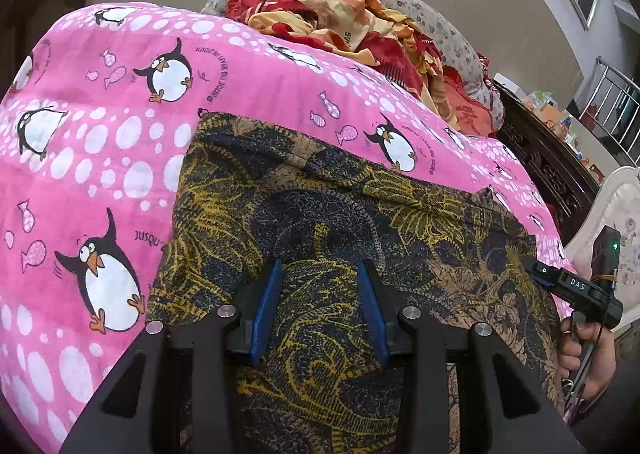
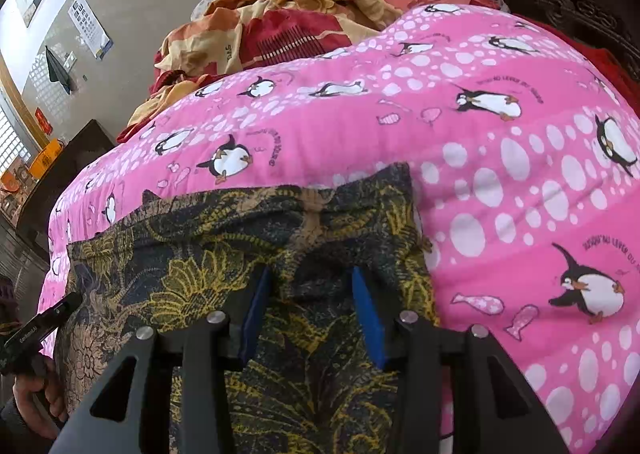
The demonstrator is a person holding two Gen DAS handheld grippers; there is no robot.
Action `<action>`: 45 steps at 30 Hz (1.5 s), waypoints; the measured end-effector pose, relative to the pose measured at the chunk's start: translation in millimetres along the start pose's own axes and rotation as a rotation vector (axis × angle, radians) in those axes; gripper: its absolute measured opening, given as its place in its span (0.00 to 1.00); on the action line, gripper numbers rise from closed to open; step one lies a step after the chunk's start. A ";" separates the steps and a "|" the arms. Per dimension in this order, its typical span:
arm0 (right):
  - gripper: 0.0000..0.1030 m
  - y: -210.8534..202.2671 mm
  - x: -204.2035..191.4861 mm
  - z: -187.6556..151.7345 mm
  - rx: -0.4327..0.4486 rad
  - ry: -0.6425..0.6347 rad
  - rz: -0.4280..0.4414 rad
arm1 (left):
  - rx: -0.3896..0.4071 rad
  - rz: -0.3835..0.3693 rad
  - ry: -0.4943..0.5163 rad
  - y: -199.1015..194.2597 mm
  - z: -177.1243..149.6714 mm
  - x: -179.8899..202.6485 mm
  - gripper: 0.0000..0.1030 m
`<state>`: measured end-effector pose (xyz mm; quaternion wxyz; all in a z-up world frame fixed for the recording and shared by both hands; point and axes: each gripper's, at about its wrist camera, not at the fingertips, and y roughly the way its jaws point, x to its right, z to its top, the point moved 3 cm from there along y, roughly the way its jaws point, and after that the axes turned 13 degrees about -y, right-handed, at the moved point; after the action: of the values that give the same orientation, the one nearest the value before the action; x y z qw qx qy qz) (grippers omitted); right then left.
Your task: Fold small clothes
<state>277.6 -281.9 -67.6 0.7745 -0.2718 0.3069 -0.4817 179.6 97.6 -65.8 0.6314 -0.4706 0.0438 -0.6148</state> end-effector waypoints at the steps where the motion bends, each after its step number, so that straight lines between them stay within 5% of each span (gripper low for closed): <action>1: 0.44 0.1 0.0 0.0 0.000 -0.001 -0.001 | 0.000 0.000 0.000 0.3 0.2 -0.2 0.19; 21: 0.46 1.6 -4.3 0.7 -0.007 -0.009 -0.023 | -0.003 0.013 0.009 -0.5 -2.6 4.6 0.19; 25: 0.69 0.1 -16.7 6.4 -0.039 -0.055 -0.038 | -0.005 0.018 0.010 1.1 -3.2 5.4 0.19; 30: 0.69 -41.6 -49.5 24.5 0.024 -0.098 -0.222 | -0.006 0.025 0.014 1.9 -4.2 7.2 0.19; 37: 0.69 -48.9 -142.8 9.1 0.045 -0.262 -0.132 | -0.007 0.025 0.014 1.8 -4.2 7.1 0.19; 42: 0.71 -4.3 -148.6 -40.1 -0.070 -0.358 -0.171 | -0.007 0.026 0.014 1.6 -4.1 6.7 0.19; 45: 0.76 -5.2 -137.6 -42.0 -0.044 -0.291 -0.099 | -0.007 0.019 0.012 1.6 -4.2 7.1 0.19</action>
<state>195.8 -163.5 -62.4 0.7800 -0.3706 0.1881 -0.4678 179.8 89.2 -65.5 0.6353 -0.4688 0.0544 -0.6113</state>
